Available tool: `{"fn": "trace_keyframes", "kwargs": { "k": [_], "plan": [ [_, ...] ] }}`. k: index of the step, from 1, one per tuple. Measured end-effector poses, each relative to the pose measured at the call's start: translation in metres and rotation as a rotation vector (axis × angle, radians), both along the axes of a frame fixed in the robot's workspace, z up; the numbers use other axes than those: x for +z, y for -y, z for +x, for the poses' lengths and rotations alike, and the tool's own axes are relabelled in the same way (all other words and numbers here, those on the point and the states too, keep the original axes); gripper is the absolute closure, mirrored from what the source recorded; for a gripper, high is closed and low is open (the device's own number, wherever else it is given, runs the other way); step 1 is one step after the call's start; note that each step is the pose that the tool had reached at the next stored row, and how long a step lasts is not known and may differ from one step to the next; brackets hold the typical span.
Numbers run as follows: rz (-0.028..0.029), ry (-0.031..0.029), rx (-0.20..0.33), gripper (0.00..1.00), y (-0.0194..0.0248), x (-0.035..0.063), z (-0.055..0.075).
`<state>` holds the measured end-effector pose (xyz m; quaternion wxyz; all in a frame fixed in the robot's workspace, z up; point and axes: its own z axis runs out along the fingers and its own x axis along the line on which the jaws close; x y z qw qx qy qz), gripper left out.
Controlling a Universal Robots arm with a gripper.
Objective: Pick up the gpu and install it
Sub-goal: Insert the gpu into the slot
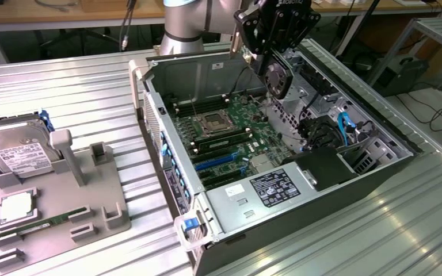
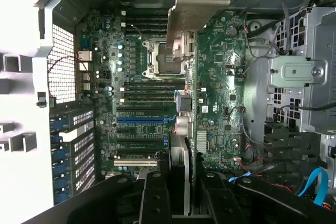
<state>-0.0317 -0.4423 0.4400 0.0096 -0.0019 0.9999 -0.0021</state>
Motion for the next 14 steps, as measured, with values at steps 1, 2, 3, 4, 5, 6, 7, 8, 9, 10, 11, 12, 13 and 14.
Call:
{"fn": "trace_keyframes", "kwargs": {
  "k": [1,2,3,4,5,6,7,8,9,10,11,12,13,14],
  "plan": [
    [0.0,0.0,0.0,0.73,0.0,0.0,0.0],
    [0.0,0.0,0.0,0.73,0.0,0.0,0.0],
    [-0.0001,0.0,0.0,0.73,0.0,0.0,0.0],
    [-0.0001,0.0,0.0,0.73,0.0,0.0,0.0],
    [0.0,0.0,0.0,0.73,0.0,0.0,0.0],
    [-0.0001,0.0,0.0,0.73,0.0,0.0,0.0],
    [0.0,0.0,0.001,0.73,0.0,0.0,0.0],
    [0.0,0.0,0.001,0.73,0.0001,0.0,0.0],
    [0.0001,0.0,0.002,0.73,0.0004,0.0,-0.0001],
    [0.0,0.0,0.004,0.73,0.0004,0.0,0.0],
    [0.0,0.0001,0.006,0.73,0.0004,0.0,0.0],
    [-0.0001,0.0,0.008,0.73,0.0004,0.0,0.0],
    [-0.0001,0.0,0.011,0.73,0.0004,0.0,0.0],
    [-0.0001,0.0,0.013,0.73,0.0004,0.0,0.0]
  ]
}}
